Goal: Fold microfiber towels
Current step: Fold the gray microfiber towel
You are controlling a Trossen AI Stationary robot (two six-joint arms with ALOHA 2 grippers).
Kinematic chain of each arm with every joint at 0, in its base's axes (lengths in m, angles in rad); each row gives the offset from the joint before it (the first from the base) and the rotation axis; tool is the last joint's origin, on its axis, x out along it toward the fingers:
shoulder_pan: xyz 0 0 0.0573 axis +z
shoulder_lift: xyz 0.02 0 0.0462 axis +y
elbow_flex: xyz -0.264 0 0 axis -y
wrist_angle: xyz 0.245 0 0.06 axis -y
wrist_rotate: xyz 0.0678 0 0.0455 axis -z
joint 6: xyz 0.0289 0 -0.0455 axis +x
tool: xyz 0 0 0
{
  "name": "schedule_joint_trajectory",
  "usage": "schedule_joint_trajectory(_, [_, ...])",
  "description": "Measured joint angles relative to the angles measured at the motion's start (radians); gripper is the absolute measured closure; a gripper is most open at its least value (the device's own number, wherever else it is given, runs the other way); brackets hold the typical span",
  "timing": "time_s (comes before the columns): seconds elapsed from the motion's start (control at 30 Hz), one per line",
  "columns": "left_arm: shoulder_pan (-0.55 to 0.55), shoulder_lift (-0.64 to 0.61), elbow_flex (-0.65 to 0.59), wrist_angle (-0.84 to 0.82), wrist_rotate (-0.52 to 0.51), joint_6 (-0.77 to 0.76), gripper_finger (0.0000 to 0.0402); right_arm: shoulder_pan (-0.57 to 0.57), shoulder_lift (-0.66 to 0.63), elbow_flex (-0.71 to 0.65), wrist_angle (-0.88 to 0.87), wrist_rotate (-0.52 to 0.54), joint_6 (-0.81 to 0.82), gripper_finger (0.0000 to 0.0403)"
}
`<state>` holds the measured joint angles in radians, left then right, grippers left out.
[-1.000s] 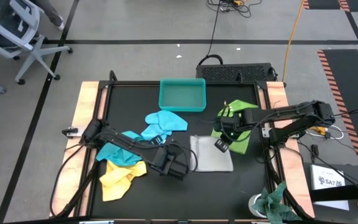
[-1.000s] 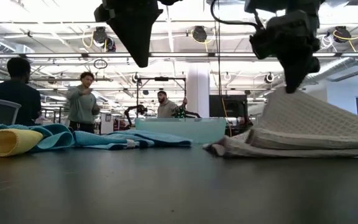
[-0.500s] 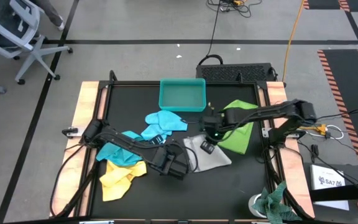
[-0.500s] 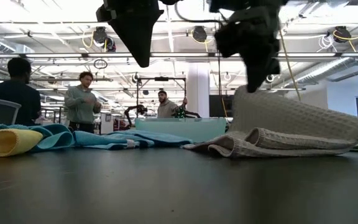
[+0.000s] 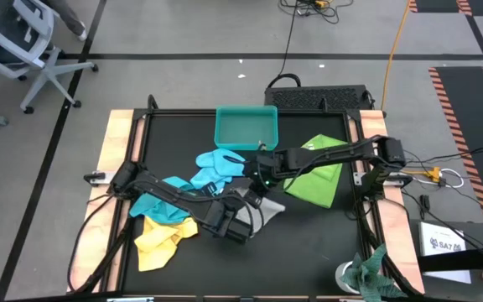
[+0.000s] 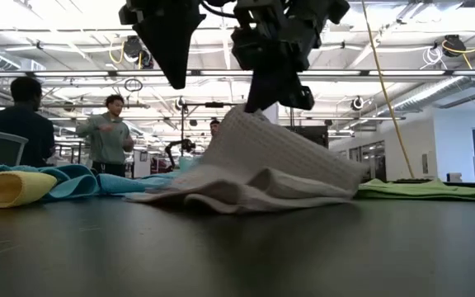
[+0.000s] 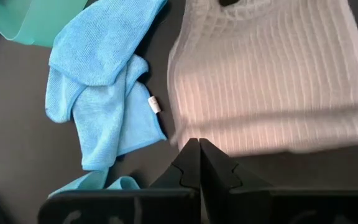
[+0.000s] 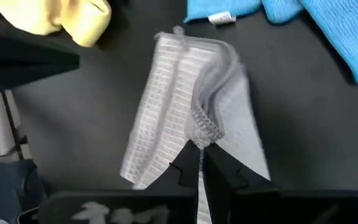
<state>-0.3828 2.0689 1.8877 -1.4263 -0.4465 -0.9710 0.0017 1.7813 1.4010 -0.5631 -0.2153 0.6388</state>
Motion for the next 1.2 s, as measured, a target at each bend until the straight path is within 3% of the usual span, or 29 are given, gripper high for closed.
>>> schedule_joint_trajectory(0.17, [-0.004,0.000,-0.003,0.008,-0.001,0.028,0.0401,0.000,0.000,0.000,-0.049,0.001,-0.007,0.0403])
schedule_joint_trajectory(0.47, [-0.048,-0.002,-0.223,0.259,-0.024,0.406,0.0401,0.000,0.000,0.000,-0.078,0.001,-0.050,0.0403])
schedule_joint_trajectory(0.7, [-0.045,0.000,-0.356,0.547,-0.019,0.293,0.0401,0.000,0.000,0.000,-0.078,0.002,-0.050,0.0403])
schedule_joint_trajectory(0.83, [-0.043,-0.001,-0.389,0.661,-0.030,0.317,0.0401,0.000,0.000,-0.001,-0.078,0.002,-0.039,0.0403])
schedule_joint_trajectory(1.2, [-0.088,-0.001,-0.458,0.737,0.001,0.438,0.0401,-0.018,0.000,-0.002,-0.199,0.002,-0.085,0.0403])
